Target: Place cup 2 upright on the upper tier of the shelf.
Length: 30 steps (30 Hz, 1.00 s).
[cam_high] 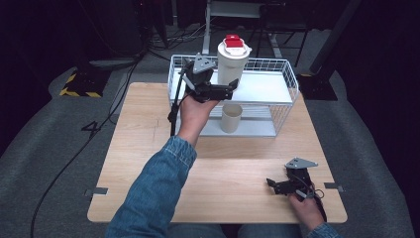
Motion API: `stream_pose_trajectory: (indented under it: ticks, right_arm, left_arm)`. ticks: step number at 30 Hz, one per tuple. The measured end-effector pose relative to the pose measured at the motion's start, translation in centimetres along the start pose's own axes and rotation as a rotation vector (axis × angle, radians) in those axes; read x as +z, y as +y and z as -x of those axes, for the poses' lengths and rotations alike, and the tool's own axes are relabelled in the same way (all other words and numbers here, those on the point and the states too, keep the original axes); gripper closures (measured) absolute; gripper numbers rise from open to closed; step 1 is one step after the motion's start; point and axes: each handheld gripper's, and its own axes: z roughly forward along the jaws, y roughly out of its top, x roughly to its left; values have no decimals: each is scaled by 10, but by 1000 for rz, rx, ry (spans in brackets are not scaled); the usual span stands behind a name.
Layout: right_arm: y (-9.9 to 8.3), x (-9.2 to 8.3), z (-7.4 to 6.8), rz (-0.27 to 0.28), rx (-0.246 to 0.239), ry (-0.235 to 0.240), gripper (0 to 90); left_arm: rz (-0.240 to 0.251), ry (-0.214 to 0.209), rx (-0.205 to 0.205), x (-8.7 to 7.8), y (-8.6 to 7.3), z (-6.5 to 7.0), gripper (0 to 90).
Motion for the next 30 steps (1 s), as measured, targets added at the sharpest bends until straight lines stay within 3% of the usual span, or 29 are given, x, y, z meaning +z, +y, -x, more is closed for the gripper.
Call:
stream_pose_trajectory:
  ticks: [5,16,23,30]
  right_arm:
    - [0,0,0,0,0,0,0]
    - [0,0,0,-2,-8,5,0]
    - [0,0,0,-2,-15,10,0]
    - [1,0,0,-3,-17,14,0]
  left_arm:
    - [-32,-5,27,-21,-10,10,0]
    - [-63,12,51,-67,-39,14,0]
    - [-70,49,66,-98,-67,14,0]
    - [-85,47,58,-120,-99,11,1]
